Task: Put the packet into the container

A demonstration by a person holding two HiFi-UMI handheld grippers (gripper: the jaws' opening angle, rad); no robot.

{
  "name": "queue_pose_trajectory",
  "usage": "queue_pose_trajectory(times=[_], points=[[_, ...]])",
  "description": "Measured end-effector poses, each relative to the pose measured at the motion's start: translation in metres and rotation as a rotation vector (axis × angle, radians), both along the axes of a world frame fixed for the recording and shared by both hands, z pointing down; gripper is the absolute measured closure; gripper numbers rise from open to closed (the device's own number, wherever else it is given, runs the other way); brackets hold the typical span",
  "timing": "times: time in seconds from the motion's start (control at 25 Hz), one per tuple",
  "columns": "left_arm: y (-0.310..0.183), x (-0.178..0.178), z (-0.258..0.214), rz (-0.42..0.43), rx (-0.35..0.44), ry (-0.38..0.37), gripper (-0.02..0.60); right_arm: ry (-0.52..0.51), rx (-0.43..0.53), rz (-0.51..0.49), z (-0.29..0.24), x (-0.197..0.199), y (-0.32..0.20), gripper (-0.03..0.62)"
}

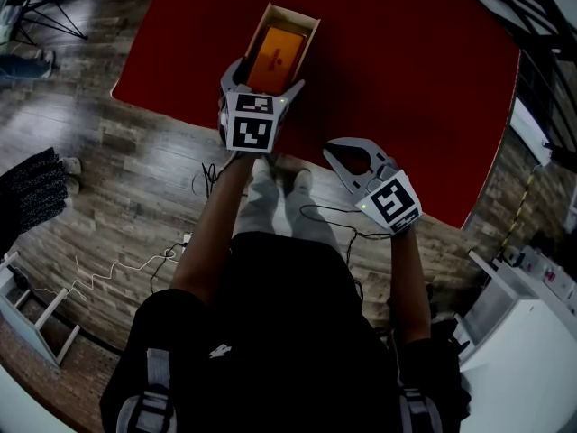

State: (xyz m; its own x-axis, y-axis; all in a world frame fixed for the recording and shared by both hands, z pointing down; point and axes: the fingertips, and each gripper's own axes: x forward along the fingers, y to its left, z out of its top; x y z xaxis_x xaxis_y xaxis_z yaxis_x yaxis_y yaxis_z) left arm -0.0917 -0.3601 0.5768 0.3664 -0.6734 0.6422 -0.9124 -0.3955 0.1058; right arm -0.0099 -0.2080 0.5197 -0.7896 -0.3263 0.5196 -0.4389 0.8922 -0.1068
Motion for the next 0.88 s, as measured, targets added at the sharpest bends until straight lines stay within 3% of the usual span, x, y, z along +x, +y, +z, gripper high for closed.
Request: queue_pose_trajectory(times=[0.08,0.12,0.24,0.4,0.52,0.76,0.88], points=[[0.007,-0.002,-0.014,0.024,0.034,0.022,0.083,-0.024,0.008,0.031,-0.005,0.001,-0.004,0.572],[0.011,-0.003,-0.023,0.035,0.061,0.03,0.137,-0.036,0.016,0.05,-0.009,0.002,-0.007,0.572],[0.025,-0.012,-0.051,0.041,0.159,0.017,0.374,-0.074,0.046,0.101,-0.024,0.003,-0.016,0.572],[0.051,-0.02,-0.084,0.06,0.262,0.035,0.551,-0.13,0.103,0.16,-0.05,0.003,-0.022,0.572],[0.075,-0.021,-0.107,0.087,0.318,0.08,0.572,-0.18,0.122,0.201,-0.065,0.003,-0.021,0.572],[0.128,-0.009,-0.162,0.185,0.408,0.26,0.572,-0.31,0.147,0.308,-0.1,0.005,-0.016,0.572],[0.151,-0.007,-0.181,0.215,0.454,0.312,0.572,-0.343,0.17,0.318,-0.116,0.002,-0.008,0.572]])
